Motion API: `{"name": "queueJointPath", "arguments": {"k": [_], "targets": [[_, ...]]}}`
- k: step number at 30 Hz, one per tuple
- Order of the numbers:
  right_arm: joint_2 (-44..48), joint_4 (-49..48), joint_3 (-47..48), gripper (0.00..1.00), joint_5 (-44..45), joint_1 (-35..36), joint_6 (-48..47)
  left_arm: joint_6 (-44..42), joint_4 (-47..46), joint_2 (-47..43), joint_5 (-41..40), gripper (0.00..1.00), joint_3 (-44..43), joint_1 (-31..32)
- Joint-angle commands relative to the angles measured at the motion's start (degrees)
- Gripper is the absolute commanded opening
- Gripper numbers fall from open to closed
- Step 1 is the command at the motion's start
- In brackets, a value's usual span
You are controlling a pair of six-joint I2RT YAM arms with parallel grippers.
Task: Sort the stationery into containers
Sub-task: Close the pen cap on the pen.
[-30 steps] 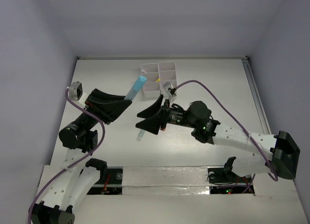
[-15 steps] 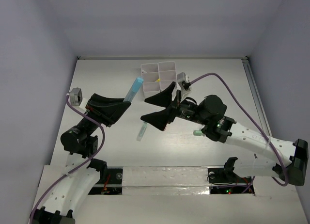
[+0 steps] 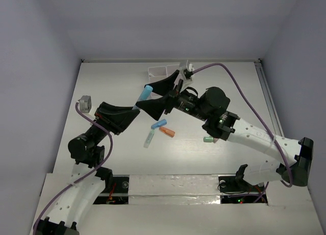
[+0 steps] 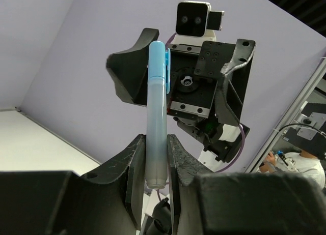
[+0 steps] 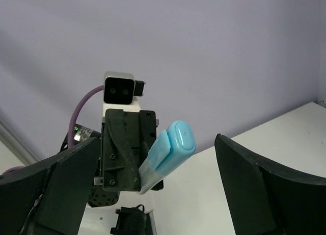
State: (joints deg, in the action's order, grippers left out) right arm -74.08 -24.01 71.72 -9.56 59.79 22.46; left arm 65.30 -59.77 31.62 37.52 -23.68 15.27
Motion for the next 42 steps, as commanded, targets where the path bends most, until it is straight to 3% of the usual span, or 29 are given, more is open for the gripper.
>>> {"name": "queueJointPath", "arguments": {"k": [1, 6, 12, 17, 21, 22, 25, 27, 32, 38, 42], "targets": [[-0.62, 0.01, 3.86, 1.00, 2.88, 0.15, -0.22, 0.62, -4.04, -1.03, 0.89, 0.00, 0.39, -0.15], [-1.15, -1.65, 4.04, 0.99, 2.71, -0.38, 0.22, 0.80, -4.04, -1.29, 1.07, 0.00, 0.57, -0.15], [-1.50, -3.23, 3.78, 0.86, 2.71, -0.38, 0.48, 1.15, -4.48, -1.21, 1.15, 0.00, 1.53, -0.15], [-1.77, -3.85, 3.42, 0.84, 2.97, -0.38, 0.66, 1.24, -4.83, -1.03, 1.24, 0.00, 1.97, -0.15], [-1.50, -4.99, 2.98, 0.73, 2.79, -0.90, 1.18, 1.41, -5.09, -1.12, 1.33, 0.00, 2.32, -0.15], [-1.59, -5.17, 3.07, 0.63, 2.62, -0.90, 1.18, 1.50, -5.18, -1.03, 1.50, 0.00, 2.41, -0.15], [-2.20, -4.55, 3.51, 0.50, 2.09, -0.90, 1.80, 1.50, -5.45, -0.94, 1.51, 0.00, 2.41, -0.15], [-2.56, -4.64, 3.25, 0.36, 1.83, -0.90, 2.50, 1.50, -5.53, -0.77, 1.51, 0.00, 2.24, -0.15], [-3.08, -4.82, 2.81, 0.27, 1.56, -0.90, 3.82, 1.85, -6.15, -0.42, 1.16, 0.00, 1.97, -0.15], [-5.01, -6.05, 2.37, 0.02, -1.07, -0.90, 5.84, 3.26, -9.31, 1.17, 0.98, 0.00, 1.09, -0.15], [-6.51, -8.50, 0.70, 0.00, -3.79, -0.90, 7.33, 3.17, -10.19, 1.52, 0.28, 0.00, -0.83, -0.15]]}}
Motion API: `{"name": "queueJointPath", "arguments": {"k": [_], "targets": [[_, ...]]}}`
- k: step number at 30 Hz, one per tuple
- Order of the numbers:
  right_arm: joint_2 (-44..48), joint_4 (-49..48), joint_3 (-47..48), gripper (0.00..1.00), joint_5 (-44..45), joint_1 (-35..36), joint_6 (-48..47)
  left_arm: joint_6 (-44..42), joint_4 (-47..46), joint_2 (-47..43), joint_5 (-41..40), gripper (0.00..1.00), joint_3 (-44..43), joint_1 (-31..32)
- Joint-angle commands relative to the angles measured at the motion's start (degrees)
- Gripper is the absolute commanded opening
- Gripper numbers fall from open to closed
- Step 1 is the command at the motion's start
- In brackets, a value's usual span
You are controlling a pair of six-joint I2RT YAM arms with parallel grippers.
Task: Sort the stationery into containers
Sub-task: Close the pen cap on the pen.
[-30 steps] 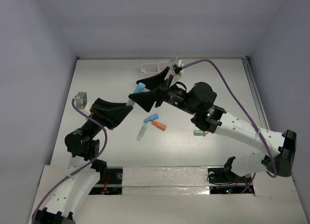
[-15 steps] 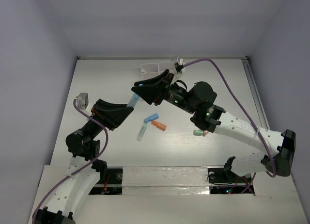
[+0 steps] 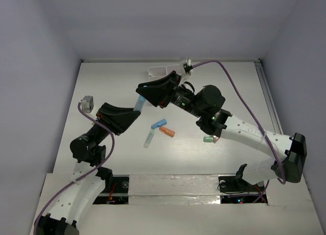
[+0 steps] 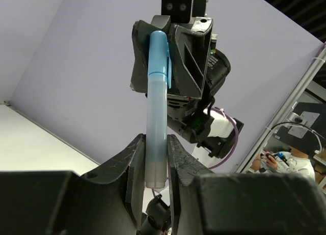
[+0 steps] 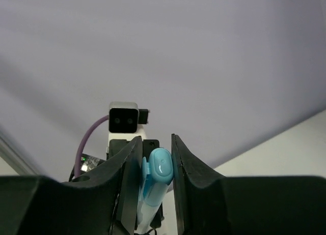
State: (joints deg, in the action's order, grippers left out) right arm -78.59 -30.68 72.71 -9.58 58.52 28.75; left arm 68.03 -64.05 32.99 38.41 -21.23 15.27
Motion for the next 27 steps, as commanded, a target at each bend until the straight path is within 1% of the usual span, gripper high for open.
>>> {"name": "queueJointPath", "arguments": {"k": [1, 4, 6, 9, 13, 16, 22, 27], "targets": [[-2.36, -5.15, -1.07, 0.00, -6.30, 0.36, 1.48, 0.87, -6.52, 0.75, -0.88, 0.00, -4.24, -0.15], [-4.46, -9.82, -3.18, 0.00, -10.52, 0.36, 3.59, 2.28, -9.59, 2.85, -0.45, 0.00, -6.27, -0.15], [-5.26, -12.37, -4.50, 0.00, -11.85, 0.36, 4.64, 3.69, -11.17, 3.83, 0.17, 0.00, -8.46, -0.15], [-5.61, -12.66, -5.73, 0.00, -13.97, 0.36, 5.26, 3.43, -10.31, 4.71, 0.96, 0.00, -11.01, -0.15], [-5.79, -10.12, -6.52, 0.00, -14.50, 0.98, 4.65, 1.14, -7.05, 5.85, 1.84, 0.00, -16.72, -0.67], [-5.61, -8.71, -7.66, 0.00, -14.32, 0.98, 4.56, 1.14, -6.52, 6.82, 2.54, 0.00, -18.75, -1.20], [-6.14, -3.96, -8.55, 0.00, -14.50, 1.51, 4.21, 1.58, -6.08, 8.66, 3.77, 0.00, -21.30, -1.73], [-7.45, -0.10, -7.58, 0.00, -14.32, 1.51, 3.77, 2.90, -7.84, 9.98, 3.95, 0.00, -21.04, -1.73]]}}
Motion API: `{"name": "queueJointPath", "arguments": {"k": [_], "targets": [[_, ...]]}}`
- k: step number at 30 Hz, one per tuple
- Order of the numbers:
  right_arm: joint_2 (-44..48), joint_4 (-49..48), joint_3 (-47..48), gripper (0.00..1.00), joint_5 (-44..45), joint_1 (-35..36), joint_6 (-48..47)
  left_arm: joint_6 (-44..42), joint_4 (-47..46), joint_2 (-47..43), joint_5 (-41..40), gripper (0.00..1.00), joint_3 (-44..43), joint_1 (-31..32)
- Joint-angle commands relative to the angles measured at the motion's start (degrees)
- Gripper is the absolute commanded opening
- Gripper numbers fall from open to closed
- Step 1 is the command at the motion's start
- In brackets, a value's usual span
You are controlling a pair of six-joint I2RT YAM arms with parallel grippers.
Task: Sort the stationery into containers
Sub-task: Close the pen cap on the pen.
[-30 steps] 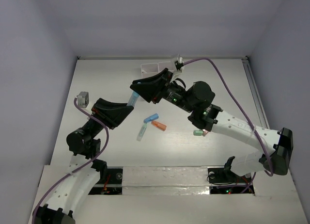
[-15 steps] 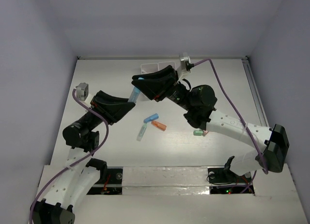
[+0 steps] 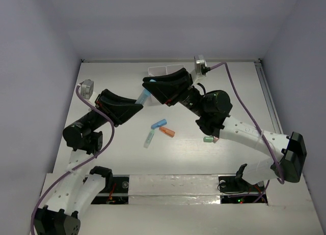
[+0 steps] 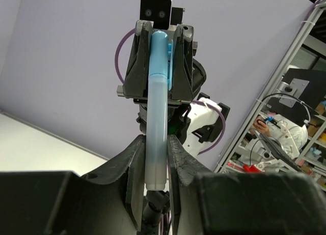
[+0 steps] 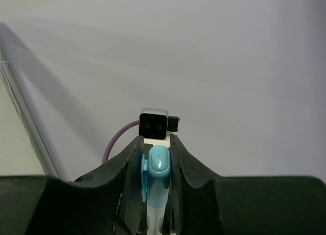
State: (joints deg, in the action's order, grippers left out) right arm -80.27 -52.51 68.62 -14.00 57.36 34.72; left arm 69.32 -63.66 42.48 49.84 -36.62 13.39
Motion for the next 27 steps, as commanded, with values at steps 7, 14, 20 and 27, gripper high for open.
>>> {"name": "queueJointPath", "arguments": {"k": [7, 14, 20, 27], "targets": [[-6.48, 28.68, -5.50, 0.00, -9.73, 3.19, -3.60, 0.12, -6.22, 0.94, -6.87, 0.00, -7.23, 0.15], [-4.20, 31.15, -11.13, 0.00, -6.93, 3.19, -3.96, -0.68, -5.86, 2.87, -6.60, 0.00, -8.20, 0.15], [-2.26, 30.89, -11.40, 0.00, -4.64, 3.19, -4.92, 0.11, -7.71, 2.79, -6.43, 0.00, -5.92, 0.15], [-1.12, 31.68, -8.59, 0.00, -0.69, 3.19, -5.89, -0.67, -5.17, 0.41, -5.90, 0.00, 1.10, 0.15]]}}
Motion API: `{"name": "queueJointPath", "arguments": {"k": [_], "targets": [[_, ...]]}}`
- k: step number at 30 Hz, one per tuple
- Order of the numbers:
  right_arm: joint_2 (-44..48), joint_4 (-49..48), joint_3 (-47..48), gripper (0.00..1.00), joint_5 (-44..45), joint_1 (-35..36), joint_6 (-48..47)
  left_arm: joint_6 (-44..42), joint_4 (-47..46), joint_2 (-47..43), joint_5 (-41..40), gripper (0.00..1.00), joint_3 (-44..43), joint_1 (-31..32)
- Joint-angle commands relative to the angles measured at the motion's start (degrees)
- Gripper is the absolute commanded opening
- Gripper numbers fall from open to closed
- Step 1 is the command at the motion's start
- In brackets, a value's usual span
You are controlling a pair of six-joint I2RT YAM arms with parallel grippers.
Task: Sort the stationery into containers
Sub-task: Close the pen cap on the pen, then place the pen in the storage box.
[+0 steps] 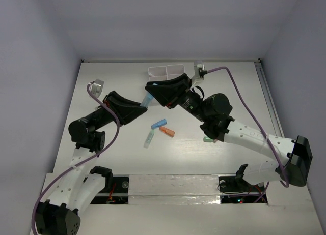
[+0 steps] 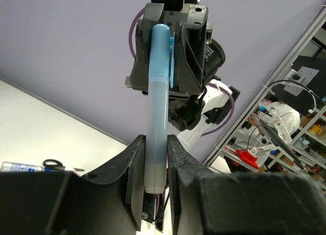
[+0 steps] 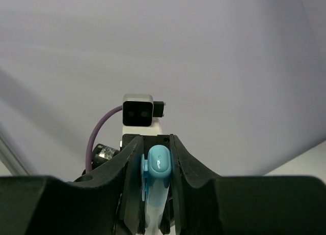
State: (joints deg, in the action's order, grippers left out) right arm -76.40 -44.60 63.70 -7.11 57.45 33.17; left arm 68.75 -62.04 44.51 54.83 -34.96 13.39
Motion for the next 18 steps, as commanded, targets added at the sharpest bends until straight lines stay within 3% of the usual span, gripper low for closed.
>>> {"name": "queueJointPath", "arguments": {"k": [1, 3, 4, 6, 7, 9, 14, 18], "targets": [[-4.64, 22.99, -3.41, 0.00, -6.95, 3.11, -4.17, -0.72, -5.91, -2.23, -10.88, 0.04, 1.11, 0.15], [-4.37, 21.93, -3.15, 0.00, -5.63, 1.79, -3.38, -2.21, -2.93, -2.94, -10.79, 0.21, 2.43, 0.15], [-4.20, 21.14, -2.62, 0.00, -4.76, 0.74, -3.37, -3.26, -2.21, -3.64, -10.62, 0.43, 3.66, 0.15], [-4.37, 20.78, -1.83, 0.00, -4.58, -0.67, -3.02, -4.41, 0.15, -4.26, -10.18, 0.65, 4.55, 0.15], [-4.46, 20.17, -1.48, 0.00, -4.66, -2.15, -3.02, -6.07, 1.64, -5.13, -10.01, 0.82, 4.99, 0.15], [-4.72, 19.55, -0.78, 0.00, -4.66, -3.92, -2.41, -9.32, 8.55, -6.36, -10.18, 0.98, 4.99, 0.15], [-5.86, 15.78, -1.12, 0.00, -7.03, -11.20, 0.31, -21.69, 24.92, -12.86, -13.69, 0.99, 3.94, -0.38], [-7.44, 13.58, -1.39, 0.00, -7.91, -15.60, 1.90, -31.63, 45.20, -15.42, -19.05, 0.99, 1.39, -0.38]]}}
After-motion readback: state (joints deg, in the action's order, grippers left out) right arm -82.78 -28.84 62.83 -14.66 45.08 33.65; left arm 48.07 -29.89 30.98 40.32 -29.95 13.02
